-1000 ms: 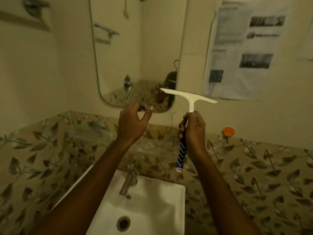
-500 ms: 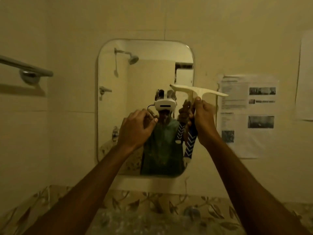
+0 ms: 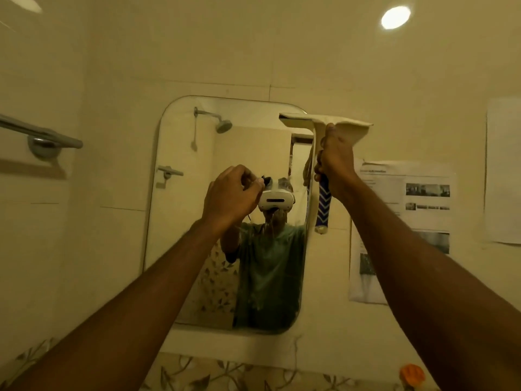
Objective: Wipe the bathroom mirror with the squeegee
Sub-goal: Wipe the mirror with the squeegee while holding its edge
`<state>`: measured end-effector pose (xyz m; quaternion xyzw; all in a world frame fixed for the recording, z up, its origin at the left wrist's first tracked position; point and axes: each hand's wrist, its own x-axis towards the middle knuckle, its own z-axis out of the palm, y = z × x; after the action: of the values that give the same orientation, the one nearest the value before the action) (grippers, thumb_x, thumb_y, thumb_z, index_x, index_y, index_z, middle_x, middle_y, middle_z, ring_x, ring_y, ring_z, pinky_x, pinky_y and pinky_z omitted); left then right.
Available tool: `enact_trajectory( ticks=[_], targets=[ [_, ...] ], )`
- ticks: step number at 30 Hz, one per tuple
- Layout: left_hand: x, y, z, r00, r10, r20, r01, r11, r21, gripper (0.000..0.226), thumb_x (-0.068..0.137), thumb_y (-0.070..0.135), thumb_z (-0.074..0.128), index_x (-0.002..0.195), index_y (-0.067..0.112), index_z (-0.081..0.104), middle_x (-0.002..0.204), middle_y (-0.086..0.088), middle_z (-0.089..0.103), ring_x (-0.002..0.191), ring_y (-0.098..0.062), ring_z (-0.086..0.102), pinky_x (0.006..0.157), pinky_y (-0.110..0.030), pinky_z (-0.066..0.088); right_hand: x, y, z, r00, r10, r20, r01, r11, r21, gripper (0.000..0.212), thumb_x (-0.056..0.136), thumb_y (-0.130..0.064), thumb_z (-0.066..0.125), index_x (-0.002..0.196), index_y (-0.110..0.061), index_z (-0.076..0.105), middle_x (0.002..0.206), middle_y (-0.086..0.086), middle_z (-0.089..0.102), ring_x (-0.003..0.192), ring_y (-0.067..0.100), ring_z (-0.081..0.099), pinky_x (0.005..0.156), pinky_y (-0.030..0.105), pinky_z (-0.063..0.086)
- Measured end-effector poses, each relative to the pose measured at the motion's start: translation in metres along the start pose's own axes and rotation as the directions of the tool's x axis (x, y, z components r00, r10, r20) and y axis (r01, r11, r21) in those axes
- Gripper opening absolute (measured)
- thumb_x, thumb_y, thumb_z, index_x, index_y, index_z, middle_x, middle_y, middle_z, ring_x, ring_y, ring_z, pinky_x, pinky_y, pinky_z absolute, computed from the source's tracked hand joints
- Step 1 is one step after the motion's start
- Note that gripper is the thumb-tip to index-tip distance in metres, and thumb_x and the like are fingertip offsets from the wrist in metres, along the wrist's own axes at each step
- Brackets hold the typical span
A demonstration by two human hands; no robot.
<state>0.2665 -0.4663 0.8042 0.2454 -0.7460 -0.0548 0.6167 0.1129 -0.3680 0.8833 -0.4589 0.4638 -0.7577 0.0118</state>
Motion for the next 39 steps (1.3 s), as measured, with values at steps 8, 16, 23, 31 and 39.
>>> enact_trajectory(
  ticks=[8, 16, 23, 31, 39],
  targets=[
    [0.016, 0.003, -0.004, 1.000, 0.010, 0.003, -0.011, 0.999, 0.039, 0.007, 0.089, 0.028, 0.062, 0.095, 0.026, 0.060, 0.097, 0.010, 0.059, 0.085, -0.012, 0.058, 0.088, -0.043, 0.052, 0.016, -0.007, 0.004, 0.999, -0.040, -0.007, 0.039, 0.997, -0.073, 0.046, 0.104, -0.049, 0.032, 0.076, -0.018, 0.049, 0.058, 0.000, 0.043, 0.044, 0.011, 0.041, 0.048, 0.030, 0.039],
    [0.026, -0.007, -0.003, 1.000, 0.024, -0.006, -0.024, 1.000, 0.011, 0.012, 0.088, 0.020, 0.064, 0.096, 0.027, 0.059, 0.099, 0.008, 0.061, 0.087, -0.010, 0.058, 0.086, -0.037, 0.054, 0.029, -0.012, 0.015, 0.999, -0.017, -0.048, 0.011, 0.993, -0.115, 0.052, 0.103, -0.053, 0.028, 0.085, -0.011, 0.052, 0.054, 0.004, 0.048, 0.032, 0.011, 0.043, 0.043, 0.025, 0.041],
    [0.027, -0.018, 0.000, 0.999, 0.046, -0.013, -0.046, 0.999, 0.002, 0.025, 0.088, 0.008, 0.062, 0.111, 0.019, 0.062, 0.112, 0.001, 0.062, 0.096, -0.009, 0.058, 0.087, -0.028, 0.054, 0.025, 0.011, 0.025, 0.999, -0.023, -0.032, 0.026, 0.997, 0.080, 0.054, 0.101, -0.056, 0.031, 0.082, -0.010, 0.052, 0.051, 0.007, 0.044, 0.033, 0.018, 0.039, 0.040, 0.026, 0.038],
    [0.031, -0.024, 0.005, 0.996, 0.081, -0.027, -0.081, 0.997, 0.010, 0.042, 0.084, -0.001, 0.063, 0.122, 0.016, 0.059, 0.117, -0.002, 0.058, 0.102, -0.006, 0.049, 0.090, -0.022, 0.048, 0.021, 0.017, 0.027, 0.996, -0.088, -0.009, 0.088, 0.996, 0.023, 0.057, 0.102, -0.056, 0.030, 0.080, -0.008, 0.053, 0.050, 0.007, 0.045, 0.031, 0.016, 0.039, 0.038, 0.025, 0.035],
    [0.032, -0.025, 0.006, 0.997, 0.075, -0.032, -0.077, 0.996, -0.045, 0.045, 0.082, -0.005, 0.065, 0.122, 0.015, 0.061, 0.116, -0.002, 0.057, 0.104, -0.011, 0.054, 0.091, -0.026, 0.051, 0.020, 0.006, 0.030, 0.999, -0.024, -0.020, 0.024, 1.000, -0.019, 0.064, 0.101, -0.059, 0.027, 0.074, -0.007, 0.053, 0.047, 0.008, 0.046, 0.028, 0.016, 0.039, 0.037, 0.022, 0.037]
  ],
)
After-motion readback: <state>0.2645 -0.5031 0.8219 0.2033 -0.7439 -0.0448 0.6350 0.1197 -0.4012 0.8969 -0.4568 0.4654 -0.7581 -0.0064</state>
